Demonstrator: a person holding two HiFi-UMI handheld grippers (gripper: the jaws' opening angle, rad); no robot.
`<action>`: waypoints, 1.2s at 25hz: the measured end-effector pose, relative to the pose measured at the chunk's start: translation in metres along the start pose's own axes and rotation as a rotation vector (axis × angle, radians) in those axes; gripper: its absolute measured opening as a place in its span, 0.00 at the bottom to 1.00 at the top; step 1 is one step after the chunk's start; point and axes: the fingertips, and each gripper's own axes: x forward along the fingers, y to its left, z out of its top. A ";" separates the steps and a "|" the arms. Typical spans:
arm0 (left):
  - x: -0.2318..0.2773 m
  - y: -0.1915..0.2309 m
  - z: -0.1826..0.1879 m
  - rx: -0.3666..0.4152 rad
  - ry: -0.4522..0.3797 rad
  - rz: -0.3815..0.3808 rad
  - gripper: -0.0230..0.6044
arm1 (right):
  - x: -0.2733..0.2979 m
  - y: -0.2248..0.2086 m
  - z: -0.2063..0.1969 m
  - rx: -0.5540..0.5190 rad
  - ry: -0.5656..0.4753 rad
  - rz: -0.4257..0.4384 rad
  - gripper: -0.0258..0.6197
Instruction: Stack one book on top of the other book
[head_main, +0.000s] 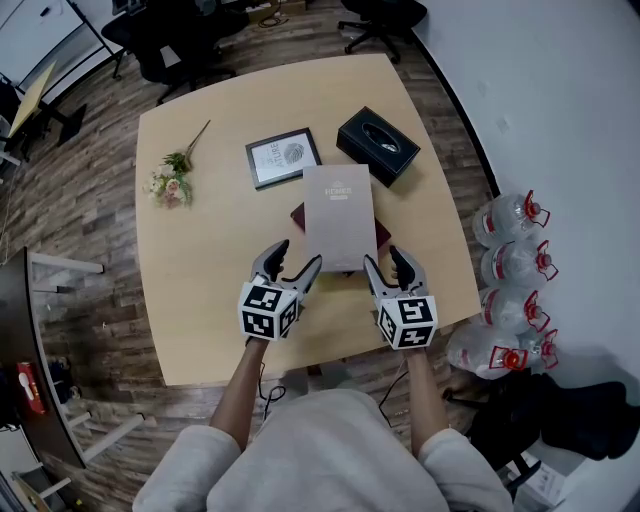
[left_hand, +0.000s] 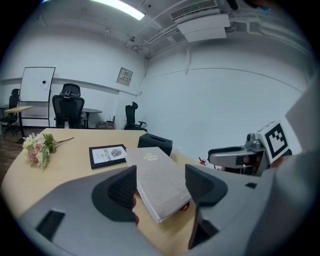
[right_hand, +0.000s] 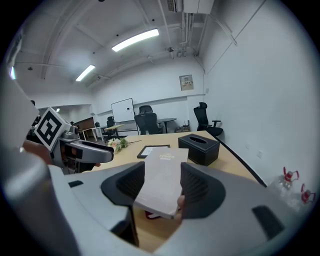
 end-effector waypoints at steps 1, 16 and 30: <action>-0.004 -0.001 0.000 0.005 -0.006 0.002 0.53 | -0.004 0.002 0.001 -0.007 -0.005 -0.002 0.38; -0.052 0.002 0.005 0.040 -0.079 0.077 0.09 | -0.042 0.019 0.012 -0.059 -0.071 -0.030 0.06; -0.119 0.039 0.027 0.051 -0.164 0.196 0.05 | -0.028 0.083 0.046 -0.141 -0.134 0.130 0.04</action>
